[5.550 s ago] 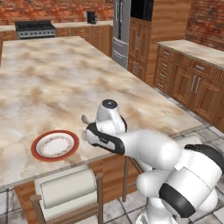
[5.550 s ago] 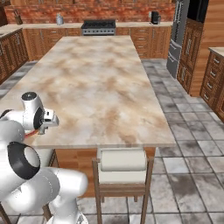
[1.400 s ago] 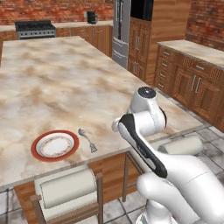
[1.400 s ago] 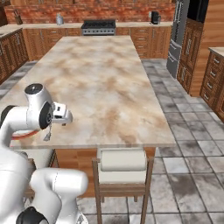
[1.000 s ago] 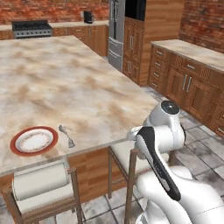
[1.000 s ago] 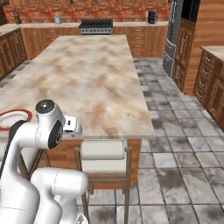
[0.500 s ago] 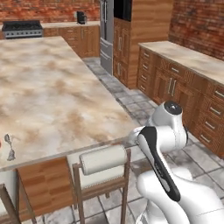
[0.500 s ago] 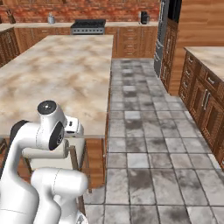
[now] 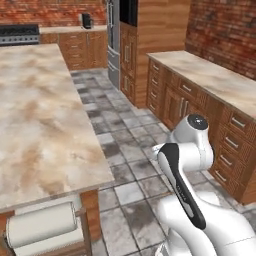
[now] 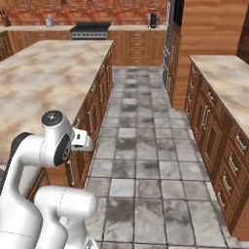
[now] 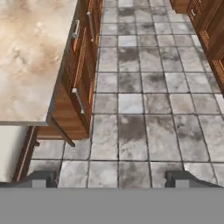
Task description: Take the fork and place it on the left side of the plate. Then take the spoon and place it on the right side of the plate. Make sure they're directly next to the plate.
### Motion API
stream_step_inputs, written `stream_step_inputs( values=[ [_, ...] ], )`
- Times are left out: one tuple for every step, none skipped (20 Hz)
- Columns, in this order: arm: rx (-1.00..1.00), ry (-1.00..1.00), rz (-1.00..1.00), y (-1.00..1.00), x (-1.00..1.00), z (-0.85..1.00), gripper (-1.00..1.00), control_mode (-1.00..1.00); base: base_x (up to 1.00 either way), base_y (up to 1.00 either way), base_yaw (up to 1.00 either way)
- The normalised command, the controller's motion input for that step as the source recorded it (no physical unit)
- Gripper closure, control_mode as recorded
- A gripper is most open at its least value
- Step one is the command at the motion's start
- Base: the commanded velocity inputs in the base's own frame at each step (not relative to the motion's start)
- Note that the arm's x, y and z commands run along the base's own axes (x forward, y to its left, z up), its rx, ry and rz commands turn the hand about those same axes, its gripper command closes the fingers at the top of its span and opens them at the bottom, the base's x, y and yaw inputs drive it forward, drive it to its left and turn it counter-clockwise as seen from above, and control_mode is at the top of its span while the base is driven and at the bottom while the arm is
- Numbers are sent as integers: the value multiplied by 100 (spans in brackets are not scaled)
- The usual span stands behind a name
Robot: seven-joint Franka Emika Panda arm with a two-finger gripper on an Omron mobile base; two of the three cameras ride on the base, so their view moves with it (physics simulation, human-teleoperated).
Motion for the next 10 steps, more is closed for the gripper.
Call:
stream_step_inputs(
  values=[
    [0, 0, 0, 0, 0, 0, -100, 100, 100, -94, 13],
    [0, 0, 0, 0, 0, 0, -100, 100, 100, -93, 13],
    [0, 0, 0, 0, 0, 0, -100, 100, 100, -88, 14],
    [0, 0, 0, 0, 0, 0, -100, 100, 100, -87, 15],
    [0, 0, 0, 0, 0, 0, -100, 100, 100, -85, 15],
    [0, 0, 0, 0, 0, 0, -100, 100, 100, -82, 16],
    [0, 0, 0, 0, 0, 0, -100, 100, 100, -72, 17],
    [0, 0, 0, 0, 0, 0, -100, 100, 100, -58, 19],
    [0, 0, 0, 0, 0, 0, -100, 100, 100, -43, 21],
    [0, 0, 0, 0, 0, 0, -100, 100, 100, -25, 19]
  ],
)
